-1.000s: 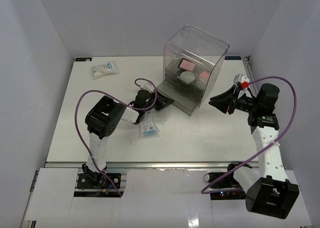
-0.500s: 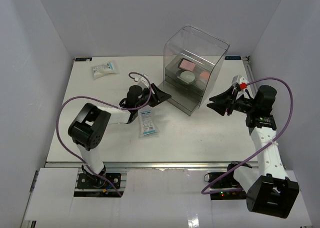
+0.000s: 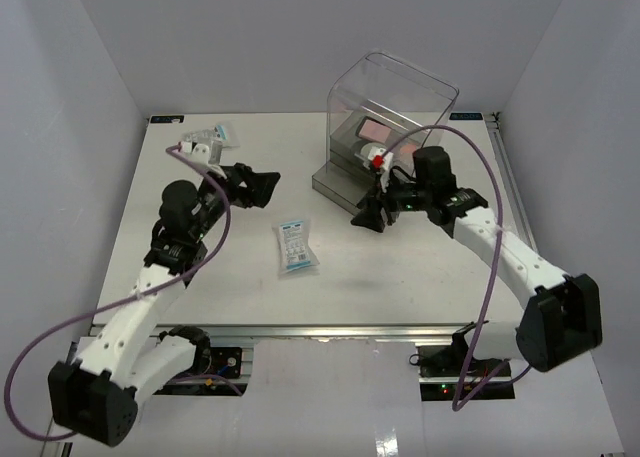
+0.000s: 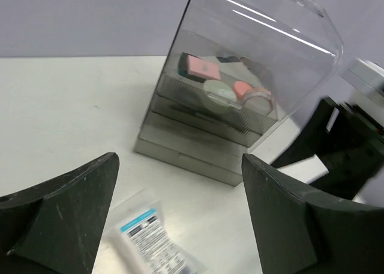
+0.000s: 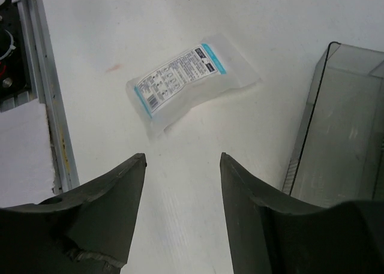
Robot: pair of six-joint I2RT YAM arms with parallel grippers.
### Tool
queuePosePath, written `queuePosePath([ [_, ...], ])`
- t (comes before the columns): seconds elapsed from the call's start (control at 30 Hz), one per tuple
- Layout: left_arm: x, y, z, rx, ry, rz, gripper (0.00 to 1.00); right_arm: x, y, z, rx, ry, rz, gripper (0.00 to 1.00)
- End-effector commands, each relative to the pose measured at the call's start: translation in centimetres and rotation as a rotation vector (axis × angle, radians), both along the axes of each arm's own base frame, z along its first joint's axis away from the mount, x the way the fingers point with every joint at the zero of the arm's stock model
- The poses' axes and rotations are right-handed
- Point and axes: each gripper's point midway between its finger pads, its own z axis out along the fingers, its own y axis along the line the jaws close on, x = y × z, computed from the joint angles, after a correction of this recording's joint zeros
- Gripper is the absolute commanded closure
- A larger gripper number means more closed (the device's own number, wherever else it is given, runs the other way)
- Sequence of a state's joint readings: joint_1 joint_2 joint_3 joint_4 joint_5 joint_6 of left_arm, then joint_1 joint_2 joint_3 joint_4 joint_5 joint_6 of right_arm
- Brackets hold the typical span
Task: Organize the makeup
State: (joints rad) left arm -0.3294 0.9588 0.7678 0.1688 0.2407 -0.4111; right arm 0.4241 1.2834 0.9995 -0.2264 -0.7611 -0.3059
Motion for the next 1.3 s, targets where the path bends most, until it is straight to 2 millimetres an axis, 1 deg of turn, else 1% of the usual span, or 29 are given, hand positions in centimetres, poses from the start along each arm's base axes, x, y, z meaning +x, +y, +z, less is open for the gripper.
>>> queuePosePath([
  [0.0,-3.9,5.7,-2.2,0.237,-0.074,0.181,0.03,2.5,3.7,-1.3,-0.112,0.146,-0.123,0.37],
  [0.07,-5.2,7.4,-2.4,0.245,-0.115,0.253,0.02,2.8,6.0,-2.2,-0.105,0.262,-0.14,0.32],
  [0.13,-6.2,8.8,-2.7,0.24,-0.145,0.312,0.02,2.9,8.0,-3.6,-0.109,0.372,-0.145,0.28],
  [0.2,-7.1,9.7,-2.1,0.216,-0.185,0.347,0.02,3.3,9.6,-5.3,-0.14,0.42,-0.161,0.27],
  [0.27,-7.5,10.2,-1.5,0.205,-0.211,0.368,0.02,3.8,11.2,-7.9,-0.185,0.458,-0.163,0.28],
  [0.3,-7.5,10.3,-1.5,0.204,-0.212,0.377,0.02,4.0,11.9,-7.7,-0.188,0.444,-0.164,0.28],
  [0.33,-7.5,10.3,-1.4,0.204,-0.21,0.377,0.02,3.9,12.6,-9.0,-0.222,0.456,-0.168,0.28],
  [0.4,-7.5,10.2,-1.5,0.209,-0.205,0.369,0.02,4.3,14.1,-9.9,-0.244,0.459,-0.163,0.28],
  [0.43,-7.5,10.1,-1.5,0.209,-0.204,0.363,0.02,4.0,14.8,-11.0,-0.263,0.477,-0.154,0.28],
  [0.57,-7.6,9.8,-1.4,0.209,-0.21,0.347,0.02,3.6,16.3,-13.6,-0.324,0.497,-0.166,0.29],
  [0.63,-7.6,9.8,-1.3,0.208,-0.213,0.344,0.02,2.9,16.6,-15.4,-0.367,0.508,-0.179,0.32],
  [0.7,-7.7,9.7,-1.3,0.207,-0.216,0.34,0.02,2.3,16.5,-16.8,-0.404,0.512,-0.193,0.37],
  [0.77,-7.7,9.6,-1.2,0.204,-0.218,0.335,0.02,1.8,16.3,-17.8,-0.434,0.506,-0.202,0.46],
  [0.8,-7.7,9.5,-1.2,0.206,-0.217,0.332,0.02,1.7,16.2,-17.9,-0.438,0.506,-0.2,0.5],
  [0.9,-7.7,9.4,-1.3,0.205,-0.217,0.327,0.02,1.6,16.0,-17.8,-0.442,0.494,-0.188,0.7],
  [0.97,-7.7,9.4,-1.3,0.207,-0.217,0.324,0.02,1.6,16.1,-17.0,-0.43,0.468,-0.168,0.81],
  [1.0,-7.7,9.4,-1.3,0.207,-0.217,0.323,0.02,1.6,16.2,-16.6,-0.424,0.459,-0.157,0.83],
  [1.03,-7.7,9.3,-1.3,0.207,-0.218,0.321,0.02,1.6,16.3,-15.6,-0.411,0.422,-0.124,0.9],
  [1.1,-7.6,9.3,-1.4,0.209,-0.215,0.317,0.02,1.8,16.3,-13.9,-0.406,0.337,-0.05,0.92],
  [1.17,-7.6,9.2,-1.5,0.21,-0.214,0.315,0.02,2.5,15.9,-11.3,-0.398,0.267,-0.014,0.92],
  [1.27,-7.6,9.2,-1.5,0.209,-0.213,0.314,0.02,4.2,14.4,-8.0,-0.371,0.142,0.034,0.92],
])
